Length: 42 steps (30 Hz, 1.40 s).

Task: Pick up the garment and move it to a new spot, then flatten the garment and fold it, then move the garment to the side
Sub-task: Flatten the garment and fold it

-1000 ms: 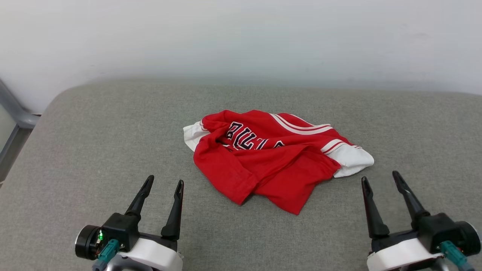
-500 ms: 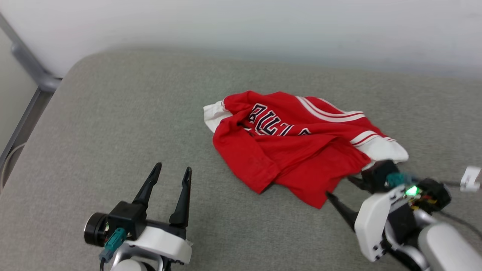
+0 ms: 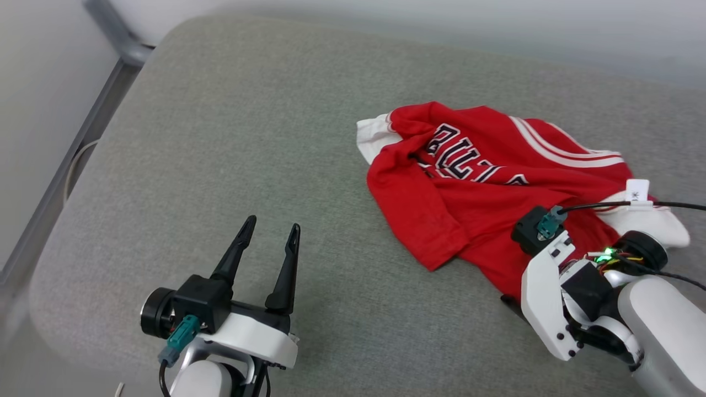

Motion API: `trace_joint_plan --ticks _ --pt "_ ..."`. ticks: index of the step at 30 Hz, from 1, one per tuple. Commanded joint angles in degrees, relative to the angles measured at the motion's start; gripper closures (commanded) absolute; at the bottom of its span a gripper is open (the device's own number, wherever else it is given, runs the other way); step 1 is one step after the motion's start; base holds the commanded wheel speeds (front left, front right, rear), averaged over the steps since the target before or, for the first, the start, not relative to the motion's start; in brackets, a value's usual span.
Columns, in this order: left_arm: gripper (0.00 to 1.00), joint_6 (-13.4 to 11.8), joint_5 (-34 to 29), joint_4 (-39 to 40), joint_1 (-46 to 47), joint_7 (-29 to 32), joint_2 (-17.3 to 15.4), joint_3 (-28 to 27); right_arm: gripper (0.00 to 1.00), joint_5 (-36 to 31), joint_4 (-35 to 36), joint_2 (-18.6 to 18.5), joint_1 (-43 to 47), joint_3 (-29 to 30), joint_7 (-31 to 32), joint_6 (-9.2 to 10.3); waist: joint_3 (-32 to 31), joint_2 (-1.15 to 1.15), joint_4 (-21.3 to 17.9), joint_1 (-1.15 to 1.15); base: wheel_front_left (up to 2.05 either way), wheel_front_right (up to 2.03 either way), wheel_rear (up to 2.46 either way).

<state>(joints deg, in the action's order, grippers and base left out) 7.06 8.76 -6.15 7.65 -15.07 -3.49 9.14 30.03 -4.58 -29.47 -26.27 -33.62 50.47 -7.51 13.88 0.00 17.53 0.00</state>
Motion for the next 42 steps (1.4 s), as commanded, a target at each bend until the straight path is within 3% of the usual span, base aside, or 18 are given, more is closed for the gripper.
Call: trace_joint_plan --ticks 1,10,11,12,13,20,29,36,42 --pt "0.0 0.17 -0.33 -0.03 1.1 -0.15 0.15 0.19 0.0 0.04 -1.14 -0.73 -1.44 -0.96 0.19 0.05 1.19 0.0 1.47 0.0 0.0 0.0 0.0" --pt "0.0 0.3 -0.47 -0.03 1.05 -0.15 0.48 0.3 0.0 1.33 -8.59 -1.85 -1.97 -6.56 -0.43 0.04 1.65 0.0 3.13 0.0 0.0 0.0 0.0" --pt "0.0 0.31 -0.54 -0.13 0.9 -0.15 0.49 0.17 0.27 1.63 -9.35 -1.98 -1.57 -7.09 -0.55 0.04 1.43 0.0 3.1 0.0 0.0 0.0 0.0" --pt "0.0 0.28 -0.58 -0.21 0.69 -0.15 0.49 -0.01 0.81 2.06 -10.0 -2.21 -1.11 -7.61 -0.66 0.03 1.17 0.0 2.98 0.0 0.0 0.0 0.0" --pt "0.0 0.29 -0.59 -0.36 0.42 -0.15 0.49 -0.31 1.0 2.59 -10.51 -2.49 -0.52 -8.16 -0.78 0.03 0.68 0.0 2.74 0.0 0.0 0.0 0.0" --pt "0.0 0.36 -1.2 -0.57 -0.61 -0.15 0.55 -1.86 1.0 6.54 -9.9 -5.87 3.3 -10.31 -0.66 0.03 -3.22 0.0 -0.4 0.0 0.0 0.0 0.0" --pt "0.0 0.41 -1.97 -0.82 -2.66 -0.15 0.14 -3.37 1.0 11.67 -1.79 -11.81 10.44 -9.57 2.43 0.04 -8.32 0.0 -5.83 0.0 0.0 0.0 0.0" --pt "0.0 0.45 -2.51 -0.42 -3.83 -0.15 0.12 -3.76 1.0 13.85 4.72 -16.39 22.65 -3.12 7.54 0.04 -10.24 0.0 -9.91 0.0 0.0 0.0 0.0" --pt "0.0 0.45 -2.5 -0.47 -3.7 -0.15 0.01 -3.91 1.0 12.37 7.21 -15.86 29.85 1.18 9.55 0.04 -10.56 0.0 -11.95 0.0 0.0 0.0 0.0"
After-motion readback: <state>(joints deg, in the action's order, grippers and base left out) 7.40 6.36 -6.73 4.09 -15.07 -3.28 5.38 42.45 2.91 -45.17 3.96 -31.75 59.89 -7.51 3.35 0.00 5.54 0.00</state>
